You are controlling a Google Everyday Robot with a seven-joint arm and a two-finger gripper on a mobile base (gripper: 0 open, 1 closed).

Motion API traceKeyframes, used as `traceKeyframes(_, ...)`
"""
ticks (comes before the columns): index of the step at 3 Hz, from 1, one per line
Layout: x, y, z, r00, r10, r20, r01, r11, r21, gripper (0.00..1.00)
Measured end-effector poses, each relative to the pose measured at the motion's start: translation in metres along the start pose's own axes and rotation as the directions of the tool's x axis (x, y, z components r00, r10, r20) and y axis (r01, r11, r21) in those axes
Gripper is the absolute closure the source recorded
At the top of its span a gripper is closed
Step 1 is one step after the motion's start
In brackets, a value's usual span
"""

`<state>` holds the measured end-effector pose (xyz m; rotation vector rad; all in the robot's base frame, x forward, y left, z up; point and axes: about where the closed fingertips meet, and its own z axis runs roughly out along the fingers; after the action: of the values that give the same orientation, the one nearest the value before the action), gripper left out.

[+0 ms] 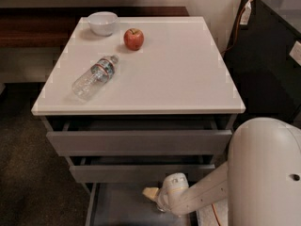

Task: Pick coke can from bottom drawer and place on counter

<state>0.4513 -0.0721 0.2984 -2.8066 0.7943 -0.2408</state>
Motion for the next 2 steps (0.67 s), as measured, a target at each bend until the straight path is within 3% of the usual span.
traceKeyframes(2, 0.020, 0.000, 0.020, 0.998, -0.068, -0.010, 0.068, 0.9976, 0.011, 0.00)
